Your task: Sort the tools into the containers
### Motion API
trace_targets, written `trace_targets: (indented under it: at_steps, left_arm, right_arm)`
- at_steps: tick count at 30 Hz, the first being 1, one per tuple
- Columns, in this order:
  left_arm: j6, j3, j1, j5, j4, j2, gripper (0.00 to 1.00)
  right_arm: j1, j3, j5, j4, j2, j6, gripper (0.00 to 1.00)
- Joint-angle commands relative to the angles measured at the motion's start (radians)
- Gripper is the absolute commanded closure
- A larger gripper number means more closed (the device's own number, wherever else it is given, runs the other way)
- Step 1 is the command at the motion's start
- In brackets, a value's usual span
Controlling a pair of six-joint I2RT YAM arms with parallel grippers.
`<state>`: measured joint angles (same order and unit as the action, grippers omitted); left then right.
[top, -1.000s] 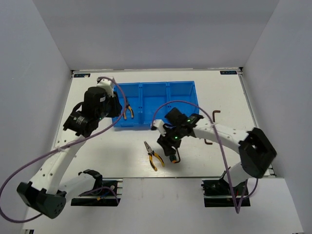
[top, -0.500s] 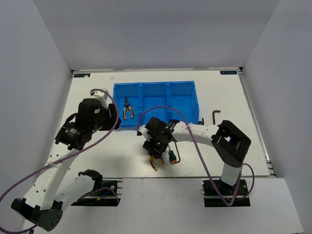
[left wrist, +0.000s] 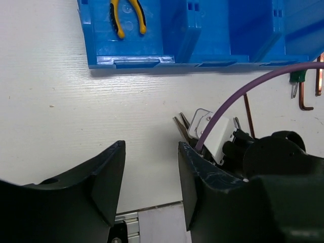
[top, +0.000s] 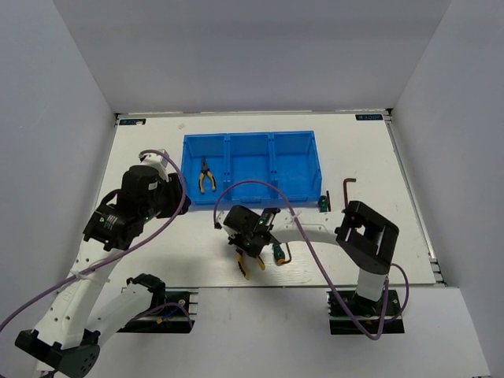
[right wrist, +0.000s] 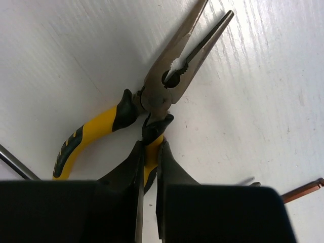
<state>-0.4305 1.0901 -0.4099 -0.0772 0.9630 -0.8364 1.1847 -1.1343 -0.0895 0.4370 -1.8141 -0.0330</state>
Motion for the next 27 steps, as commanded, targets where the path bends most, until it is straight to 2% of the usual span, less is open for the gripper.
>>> trace_targets:
  at_steps: [1, 5, 6, 7, 8, 9, 12, 17, 18, 21, 27]
  left_arm:
    - [-0.027, -0.018, -0.001, 0.007, -0.003, 0.022, 0.44]
    - [-0.027, -0.050, -0.001, 0.027, -0.039, 0.031, 0.50]
    - [-0.027, -0.050, -0.001, 0.027, -0.050, 0.031, 0.50]
    - [-0.027, -0.050, -0.001, 0.027, -0.050, 0.031, 0.51]
    - [-0.027, -0.050, -0.001, 0.027, -0.059, 0.031, 0.51]
    - [-0.027, -0.050, -0.001, 0.027, -0.060, 0.042, 0.51]
    - [-0.027, -0.030, -0.001, 0.027, -0.060, 0.042, 0.51]
    - [-0.017, -0.001, -0.001, 0.007, -0.037, 0.051, 0.51]
    - [-0.017, -0.001, -0.001, 0.007, -0.037, 0.060, 0.51]
    - [-0.017, -0.001, -0.001, -0.004, -0.037, 0.072, 0.51]
    - [-0.027, -0.001, -0.001, -0.004, -0.027, 0.082, 0.51]
  right_arm:
    - [-0.020, 0.030, 0.049, 0.063, 0.008, 0.011, 1.00]
    - [-0.043, -0.125, 0.161, 0.144, 0.068, 0.111, 1.00]
    - [-0.057, -0.244, 0.166, 0.157, 0.061, 0.145, 1.00]
    - [-0.074, -0.287, 0.168, 0.179, 0.056, 0.150, 1.00]
    - [-0.086, -0.332, 0.178, 0.209, 0.030, 0.153, 1.00]
    - [-0.094, -0.475, 0.185, 0.242, 0.000, 0.154, 1.00]
    - [-0.125, -0.658, 0.198, 0.291, -0.095, 0.153, 1.00]
    - [-0.158, -0.960, 0.096, 0.301, -0.264, 0.151, 1.00]
    - [-0.161, -0.987, 0.020, 0.289, -0.283, 0.153, 1.00]
    - [-0.186, -1.062, -0.083, 0.218, -0.359, 0.153, 1.00]
    - [-0.238, -1.096, -0.161, 0.048, -0.439, 0.140, 1.00]
